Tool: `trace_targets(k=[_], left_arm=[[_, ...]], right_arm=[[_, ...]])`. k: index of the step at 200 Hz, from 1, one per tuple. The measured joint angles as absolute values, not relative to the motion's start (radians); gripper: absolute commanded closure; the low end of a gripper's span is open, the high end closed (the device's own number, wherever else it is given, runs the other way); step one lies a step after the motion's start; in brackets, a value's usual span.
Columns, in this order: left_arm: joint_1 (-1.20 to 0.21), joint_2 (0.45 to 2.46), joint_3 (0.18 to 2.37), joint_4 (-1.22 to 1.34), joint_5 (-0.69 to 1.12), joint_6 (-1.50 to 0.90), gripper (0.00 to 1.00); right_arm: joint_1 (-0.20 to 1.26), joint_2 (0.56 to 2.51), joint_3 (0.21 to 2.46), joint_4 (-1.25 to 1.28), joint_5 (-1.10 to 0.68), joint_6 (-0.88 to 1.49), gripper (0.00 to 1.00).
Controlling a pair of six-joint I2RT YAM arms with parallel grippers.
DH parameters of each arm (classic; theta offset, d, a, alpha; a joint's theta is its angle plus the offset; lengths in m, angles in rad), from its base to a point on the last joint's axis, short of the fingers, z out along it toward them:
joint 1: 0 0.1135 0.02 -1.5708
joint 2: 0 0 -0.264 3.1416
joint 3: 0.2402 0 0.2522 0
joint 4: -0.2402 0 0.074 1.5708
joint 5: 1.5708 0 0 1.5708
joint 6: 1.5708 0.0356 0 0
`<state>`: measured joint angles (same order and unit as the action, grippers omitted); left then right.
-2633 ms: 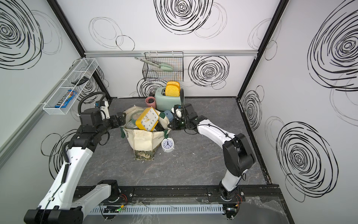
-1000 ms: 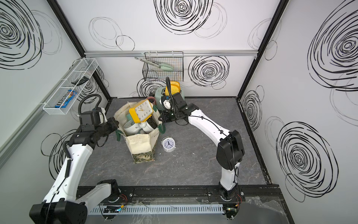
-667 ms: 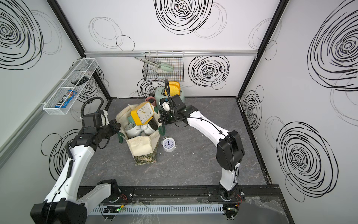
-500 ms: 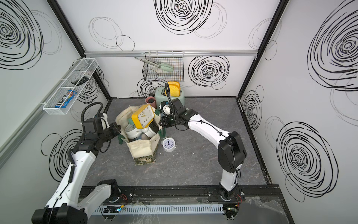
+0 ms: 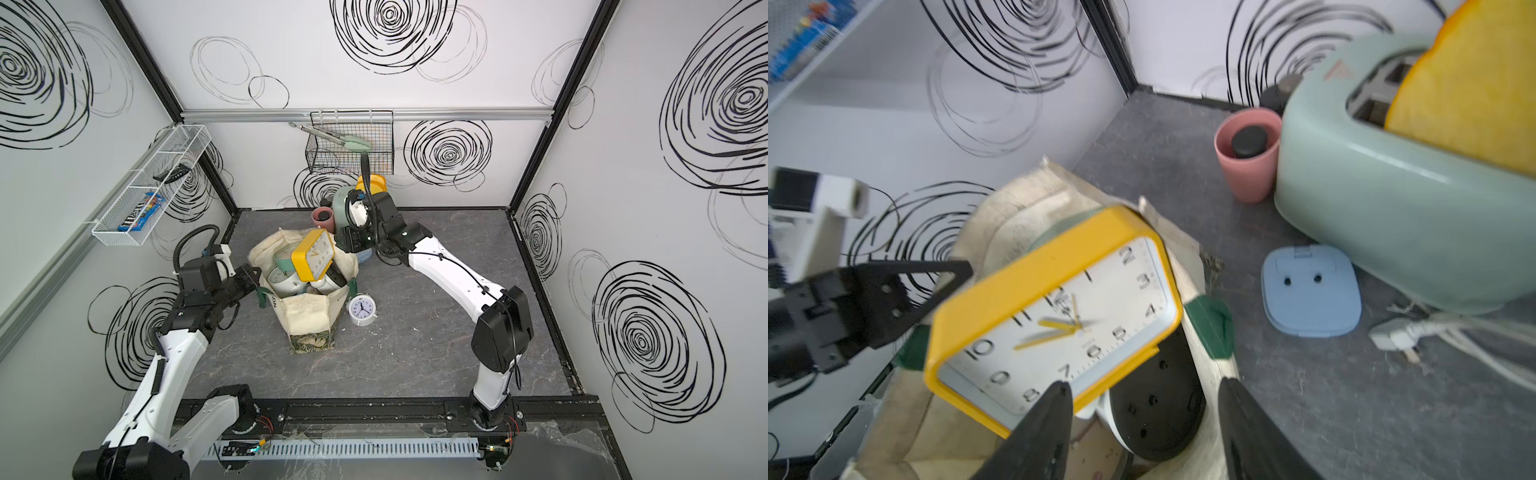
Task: Put the alarm clock into the canvas bag
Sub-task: Adjust the alarm at the canvas bag.
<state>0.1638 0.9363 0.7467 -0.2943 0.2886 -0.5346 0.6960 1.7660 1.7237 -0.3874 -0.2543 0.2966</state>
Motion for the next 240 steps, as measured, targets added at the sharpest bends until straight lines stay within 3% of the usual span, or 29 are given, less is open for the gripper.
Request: trace_targets(k=[22,55,124,240], left_arm=[[0.164,0.936,0.745,-0.289,0.291,-0.535,1.00],[0.165,0.936,0.742,-0.286,0.292,-0.535,1.00],[0.165,0.936,0.740,-0.281,0.295,-0.535,1.00],[0.157,0.937,0.729,-0.261,0.297,-0.535,1.00]], right_arm=[[0.702,1.799,1.835,-0.382,-0.280,0.283,0.18],[0.709,1.922,1.958,-0.379,-0.355,0.273,0.11],[0.709,2.128,2.061,-0.412,-0.413,0.272,0.11],[0.798,2.033,1.964,-0.405,-0.507,0.268,0.19]])
